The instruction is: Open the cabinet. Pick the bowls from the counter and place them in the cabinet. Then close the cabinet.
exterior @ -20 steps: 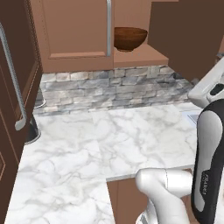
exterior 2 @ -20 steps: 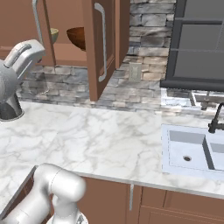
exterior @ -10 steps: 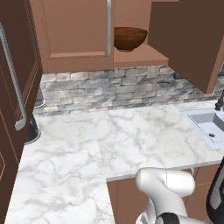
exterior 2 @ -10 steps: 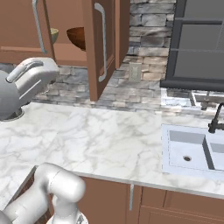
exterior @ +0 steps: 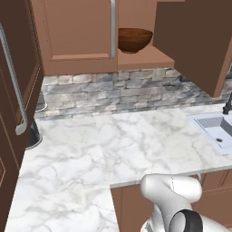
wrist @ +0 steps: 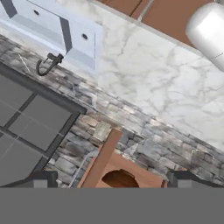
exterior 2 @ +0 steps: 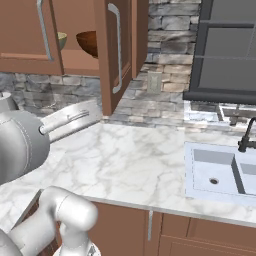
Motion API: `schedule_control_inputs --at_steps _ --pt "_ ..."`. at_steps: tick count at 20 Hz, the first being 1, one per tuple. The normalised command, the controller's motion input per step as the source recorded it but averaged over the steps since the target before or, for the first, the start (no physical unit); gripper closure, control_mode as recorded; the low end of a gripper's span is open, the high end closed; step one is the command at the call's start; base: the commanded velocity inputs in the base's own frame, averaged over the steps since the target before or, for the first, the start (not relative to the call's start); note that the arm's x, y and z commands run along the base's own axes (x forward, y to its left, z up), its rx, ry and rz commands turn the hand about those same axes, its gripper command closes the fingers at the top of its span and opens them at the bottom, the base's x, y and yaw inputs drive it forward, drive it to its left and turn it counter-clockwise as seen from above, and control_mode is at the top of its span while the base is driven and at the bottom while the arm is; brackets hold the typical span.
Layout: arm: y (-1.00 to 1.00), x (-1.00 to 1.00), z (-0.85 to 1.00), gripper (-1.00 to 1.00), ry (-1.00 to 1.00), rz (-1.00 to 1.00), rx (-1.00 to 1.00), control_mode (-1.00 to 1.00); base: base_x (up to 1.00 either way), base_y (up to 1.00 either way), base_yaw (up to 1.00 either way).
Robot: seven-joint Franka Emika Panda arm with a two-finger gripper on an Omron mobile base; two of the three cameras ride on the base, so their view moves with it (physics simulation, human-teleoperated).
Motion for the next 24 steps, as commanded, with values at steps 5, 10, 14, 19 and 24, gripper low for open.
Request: schedule_control_inputs --at_steps 5,10,14,19,24 --pt "-0.03 -0.12 -0.40 -1.00 0.00 -0.01 0.34 -1.00 0.00 0.00 0.00" --pt "-0.02 0.00 -0.37 -1.00 0.00 0.00 0.39 -1.00 0.00 0.00 0.00" --pt "0.00 0.00 -0.16 -1.00 -0.06 0.00 0.40 -1.00 0.00 0.00 0.00" --pt "0.14 0.00 -0.11 -1.00 -0.07 -0.06 0.36 -1.00 0.00 0.00 0.00" --pt "0.48 0.05 -0.21 -1.00 -0.20 -0.15 0.35 -1.00 0.00 0.00 0.00"
